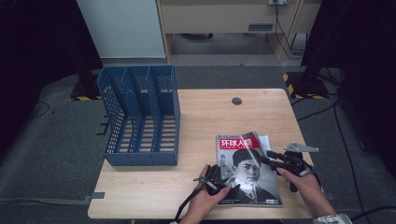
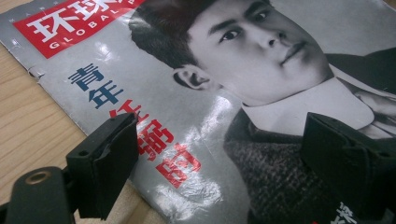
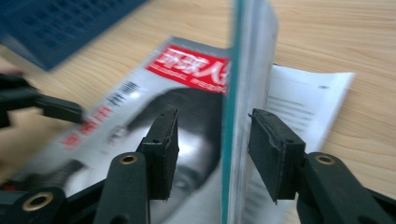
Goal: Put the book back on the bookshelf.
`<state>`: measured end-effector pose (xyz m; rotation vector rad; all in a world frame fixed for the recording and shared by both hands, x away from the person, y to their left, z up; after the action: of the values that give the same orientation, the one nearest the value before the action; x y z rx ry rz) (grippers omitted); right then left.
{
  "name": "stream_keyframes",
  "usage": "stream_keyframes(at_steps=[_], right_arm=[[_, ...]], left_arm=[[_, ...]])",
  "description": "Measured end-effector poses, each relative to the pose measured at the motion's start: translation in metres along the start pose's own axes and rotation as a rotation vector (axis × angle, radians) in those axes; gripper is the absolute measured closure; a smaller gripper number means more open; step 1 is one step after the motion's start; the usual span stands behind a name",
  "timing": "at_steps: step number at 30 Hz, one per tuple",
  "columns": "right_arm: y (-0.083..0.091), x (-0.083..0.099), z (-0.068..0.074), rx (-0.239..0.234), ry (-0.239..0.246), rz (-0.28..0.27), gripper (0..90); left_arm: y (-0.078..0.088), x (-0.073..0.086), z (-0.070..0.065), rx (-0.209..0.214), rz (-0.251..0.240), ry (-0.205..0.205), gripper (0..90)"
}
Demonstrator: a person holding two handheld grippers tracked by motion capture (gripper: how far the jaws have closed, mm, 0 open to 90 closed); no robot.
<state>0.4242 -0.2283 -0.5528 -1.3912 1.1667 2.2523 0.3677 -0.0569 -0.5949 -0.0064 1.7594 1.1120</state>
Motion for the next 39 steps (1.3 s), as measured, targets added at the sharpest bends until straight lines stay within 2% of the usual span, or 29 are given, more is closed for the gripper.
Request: stream_keyframes(at_steps=[1, 3, 4, 9, 10, 12, 14, 17, 18, 21, 24, 26, 29, 34, 37, 38, 39], right_arm=[[-0.001, 0.000, 0.007, -0.042, 0.001, -0.006, 53.6], [-0.002, 0.001, 0.009, -0.043, 0.019, 0.002, 53.6], [-0.005, 0.003, 0.012, -0.027, 0.054, 0.013, 53.4], [-0.007, 0.004, 0.013, -0.008, 0.080, 0.018, 49.8], [-0.007, 0.005, 0.009, 0.021, 0.086, 0.027, 46.7], [-0.006, 0.006, 0.005, 0.036, 0.074, 0.029, 45.6], [-0.006, 0.006, 0.003, 0.023, 0.041, 0.015, 45.6], [-0.006, 0.007, 0.000, 0.036, 0.041, 0.021, 45.6], [-0.006, 0.009, -0.002, 0.053, 0.044, 0.033, 45.5], [-0.006, 0.011, -0.004, 0.055, 0.034, 0.044, 45.8], [-0.006, 0.023, -0.005, 0.035, 0.002, 0.120, 47.5], [-0.008, 0.031, -0.004, 0.021, -0.003, 0.158, 48.2], [-0.010, 0.031, 0.000, 0.016, 0.016, 0.182, 48.7], [-0.016, 0.025, 0.012, -0.016, 0.069, 0.157, 49.0], [-0.021, 0.027, 0.015, -0.003, 0.091, 0.184, 47.0], [-0.027, 0.032, 0.017, 0.018, 0.111, 0.230, 44.6], [-0.027, 0.032, 0.017, 0.018, 0.111, 0.230, 44.6]], left_arm=[[0.000, 0.000, 0.000, 0.001, 0.001, -0.001, 10.7], [0.000, 0.000, 0.000, 0.001, 0.001, -0.001, 10.7], [0.000, 0.000, 0.000, 0.001, 0.002, -0.003, 10.6], [0.000, 0.000, 0.000, 0.002, 0.002, -0.005, 10.5], [0.000, 0.000, 0.000, 0.002, 0.003, -0.006, 10.4], [0.000, 0.000, 0.000, 0.002, 0.003, -0.007, 10.4], [0.000, 0.000, 0.000, 0.002, 0.003, -0.008, 10.3], [0.000, 0.000, 0.000, 0.002, 0.004, -0.009, 10.3], [-0.001, 0.000, -0.001, 0.002, 0.003, -0.009, 10.3], [-0.001, 0.000, -0.001, 0.002, 0.004, -0.009, 10.3], [-0.001, 0.000, -0.001, 0.002, 0.003, -0.009, 10.3], [-0.001, 0.000, -0.001, 0.003, 0.004, -0.009, 10.3], [-0.001, 0.000, -0.001, 0.003, 0.003, -0.009, 10.3], [-0.001, 0.000, -0.001, 0.005, 0.004, -0.011, 10.3], [-0.001, 0.000, -0.001, 0.005, 0.004, -0.012, 10.3], [-0.001, 0.000, -0.001, 0.005, 0.005, -0.013, 10.3], [-0.001, 0.000, -0.001, 0.005, 0.005, -0.013, 10.3]])
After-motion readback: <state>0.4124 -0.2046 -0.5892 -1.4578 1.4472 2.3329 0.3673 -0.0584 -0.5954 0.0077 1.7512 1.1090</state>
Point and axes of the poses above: each handheld gripper's, and its own axes: y roughly backward along the jaws, x roughly out of its underside, z roughly to its left, the point moved 9 cm from there along -y, roughly forward along the jaws, and after that the axes turned 4 degrees about y, right-handed, at the moved point
